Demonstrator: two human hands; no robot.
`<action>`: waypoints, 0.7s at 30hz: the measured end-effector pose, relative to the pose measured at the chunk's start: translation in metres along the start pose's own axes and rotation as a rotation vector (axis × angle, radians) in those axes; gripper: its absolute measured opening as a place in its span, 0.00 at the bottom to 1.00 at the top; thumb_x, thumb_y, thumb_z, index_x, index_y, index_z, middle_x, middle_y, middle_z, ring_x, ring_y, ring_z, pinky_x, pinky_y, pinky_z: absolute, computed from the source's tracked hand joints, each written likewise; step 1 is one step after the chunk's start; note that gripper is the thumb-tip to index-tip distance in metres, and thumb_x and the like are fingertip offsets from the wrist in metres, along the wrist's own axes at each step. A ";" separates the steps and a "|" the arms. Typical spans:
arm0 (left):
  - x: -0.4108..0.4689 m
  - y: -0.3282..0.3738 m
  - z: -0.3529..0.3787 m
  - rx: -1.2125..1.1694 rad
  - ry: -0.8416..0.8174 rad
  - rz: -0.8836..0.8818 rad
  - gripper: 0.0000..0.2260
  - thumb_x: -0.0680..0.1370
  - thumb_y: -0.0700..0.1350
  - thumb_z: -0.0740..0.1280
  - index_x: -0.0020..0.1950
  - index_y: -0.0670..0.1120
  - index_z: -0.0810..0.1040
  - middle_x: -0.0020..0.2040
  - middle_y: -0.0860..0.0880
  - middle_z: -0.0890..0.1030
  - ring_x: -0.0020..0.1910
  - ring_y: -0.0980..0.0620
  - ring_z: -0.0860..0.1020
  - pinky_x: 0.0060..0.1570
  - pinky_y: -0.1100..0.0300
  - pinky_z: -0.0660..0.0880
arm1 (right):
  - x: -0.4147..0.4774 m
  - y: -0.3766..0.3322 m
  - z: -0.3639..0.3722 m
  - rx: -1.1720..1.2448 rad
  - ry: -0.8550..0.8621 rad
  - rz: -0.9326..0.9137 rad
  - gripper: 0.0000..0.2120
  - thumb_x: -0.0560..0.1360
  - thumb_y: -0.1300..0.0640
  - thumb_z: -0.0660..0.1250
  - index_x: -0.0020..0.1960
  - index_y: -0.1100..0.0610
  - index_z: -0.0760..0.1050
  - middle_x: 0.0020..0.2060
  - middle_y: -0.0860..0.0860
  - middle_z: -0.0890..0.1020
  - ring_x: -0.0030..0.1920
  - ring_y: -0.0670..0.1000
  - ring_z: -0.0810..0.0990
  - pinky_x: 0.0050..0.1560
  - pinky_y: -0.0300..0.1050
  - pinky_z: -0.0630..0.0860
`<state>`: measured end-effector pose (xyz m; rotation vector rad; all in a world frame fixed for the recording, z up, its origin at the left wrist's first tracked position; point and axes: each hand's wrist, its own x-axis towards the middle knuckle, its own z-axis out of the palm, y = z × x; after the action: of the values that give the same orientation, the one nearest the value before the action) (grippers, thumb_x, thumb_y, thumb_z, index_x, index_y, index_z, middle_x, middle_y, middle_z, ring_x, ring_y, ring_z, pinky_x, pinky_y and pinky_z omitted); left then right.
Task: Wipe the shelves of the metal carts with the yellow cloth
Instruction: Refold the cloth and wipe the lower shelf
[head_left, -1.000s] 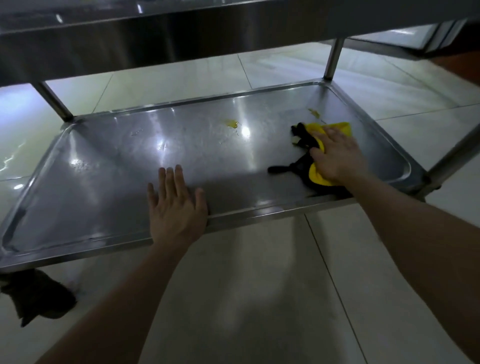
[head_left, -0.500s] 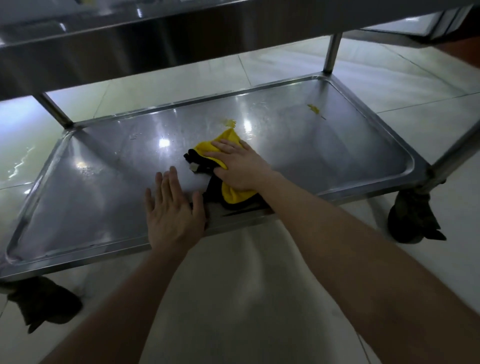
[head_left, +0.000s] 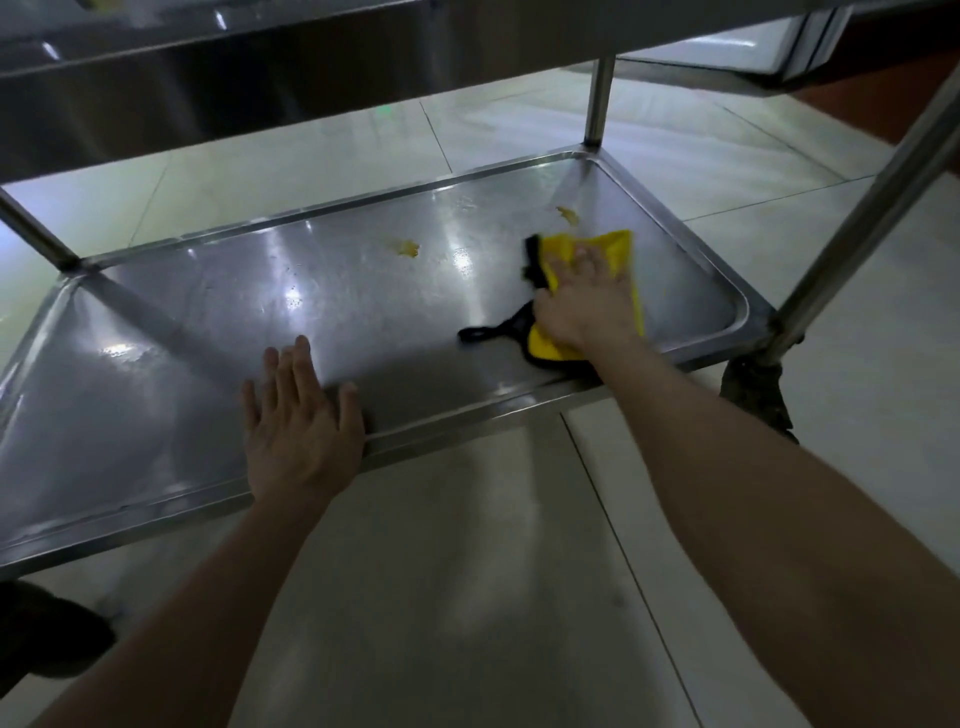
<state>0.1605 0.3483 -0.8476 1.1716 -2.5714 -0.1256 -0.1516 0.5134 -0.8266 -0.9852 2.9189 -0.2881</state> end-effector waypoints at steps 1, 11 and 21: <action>0.000 0.000 0.001 0.003 0.003 0.001 0.35 0.85 0.62 0.44 0.89 0.47 0.47 0.89 0.45 0.55 0.89 0.47 0.46 0.87 0.43 0.45 | -0.010 -0.025 0.004 -0.014 0.006 -0.112 0.33 0.84 0.40 0.52 0.87 0.45 0.52 0.86 0.56 0.55 0.86 0.57 0.50 0.83 0.67 0.43; 0.000 -0.004 -0.004 -0.018 -0.006 0.002 0.33 0.85 0.62 0.47 0.87 0.47 0.53 0.87 0.42 0.59 0.88 0.44 0.51 0.85 0.39 0.52 | -0.032 -0.073 -0.002 0.097 -0.201 -0.636 0.28 0.86 0.43 0.57 0.85 0.39 0.56 0.87 0.45 0.52 0.86 0.47 0.47 0.85 0.56 0.42; 0.000 0.002 -0.004 0.015 0.007 0.023 0.34 0.84 0.65 0.45 0.86 0.49 0.58 0.86 0.42 0.61 0.88 0.43 0.53 0.85 0.40 0.51 | 0.005 0.118 -0.025 0.015 -0.020 0.021 0.33 0.81 0.36 0.51 0.86 0.39 0.53 0.87 0.49 0.51 0.86 0.51 0.47 0.84 0.62 0.42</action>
<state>0.1603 0.3500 -0.8430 1.1448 -2.5838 -0.0972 -0.2283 0.6062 -0.8246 -0.9489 2.9025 -0.2973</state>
